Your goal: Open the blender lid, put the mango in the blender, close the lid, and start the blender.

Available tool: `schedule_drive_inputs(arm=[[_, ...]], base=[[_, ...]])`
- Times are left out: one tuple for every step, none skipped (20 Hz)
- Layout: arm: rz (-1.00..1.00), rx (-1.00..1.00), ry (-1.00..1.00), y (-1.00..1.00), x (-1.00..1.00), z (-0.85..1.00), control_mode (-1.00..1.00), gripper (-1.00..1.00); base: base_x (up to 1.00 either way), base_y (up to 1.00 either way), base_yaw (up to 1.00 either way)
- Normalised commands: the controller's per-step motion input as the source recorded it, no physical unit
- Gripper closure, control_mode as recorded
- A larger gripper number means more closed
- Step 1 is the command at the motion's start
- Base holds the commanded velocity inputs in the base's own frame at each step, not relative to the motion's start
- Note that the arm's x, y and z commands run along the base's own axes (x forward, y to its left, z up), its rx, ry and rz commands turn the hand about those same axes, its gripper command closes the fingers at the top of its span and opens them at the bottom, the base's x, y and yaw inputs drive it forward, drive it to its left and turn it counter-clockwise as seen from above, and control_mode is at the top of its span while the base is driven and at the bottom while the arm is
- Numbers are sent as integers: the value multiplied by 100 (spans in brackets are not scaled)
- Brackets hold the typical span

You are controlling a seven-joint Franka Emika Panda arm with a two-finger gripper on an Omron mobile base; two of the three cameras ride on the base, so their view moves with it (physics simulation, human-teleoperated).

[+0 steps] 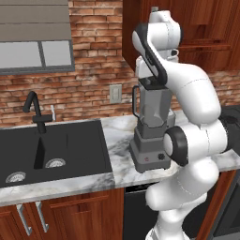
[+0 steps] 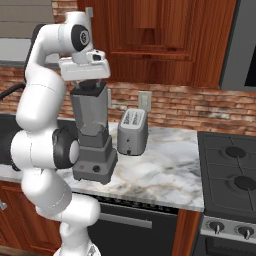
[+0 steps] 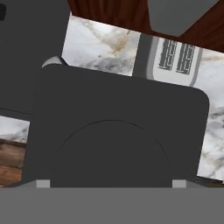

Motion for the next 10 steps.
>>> schedule_drive_inputs(arm=[[0,2,7,1,0,-14,-100,100],[0,2,3,4,0,-15,-100,100],[0,2,2,9,0,-19,-100,100],[0,3,2,9,0,-22,-100,100],[0,3,2,6,0,-21,-100,100],[0,3,1,9,0,-21,-100,100],[0,3,1,7,0,-25,-100,100],[0,2,1,6,0,-26,-100,100],[0,1,1,6,0,-29,-100,100],[0,2,1,5,-1,-29,-100,100]], base=[[0,0,0],[0,0,0],[0,0,0],[0,0,0],[0,0,0],[0,0,0],[0,0,0],[0,0,0],[0,0,0],[0,0,0]])
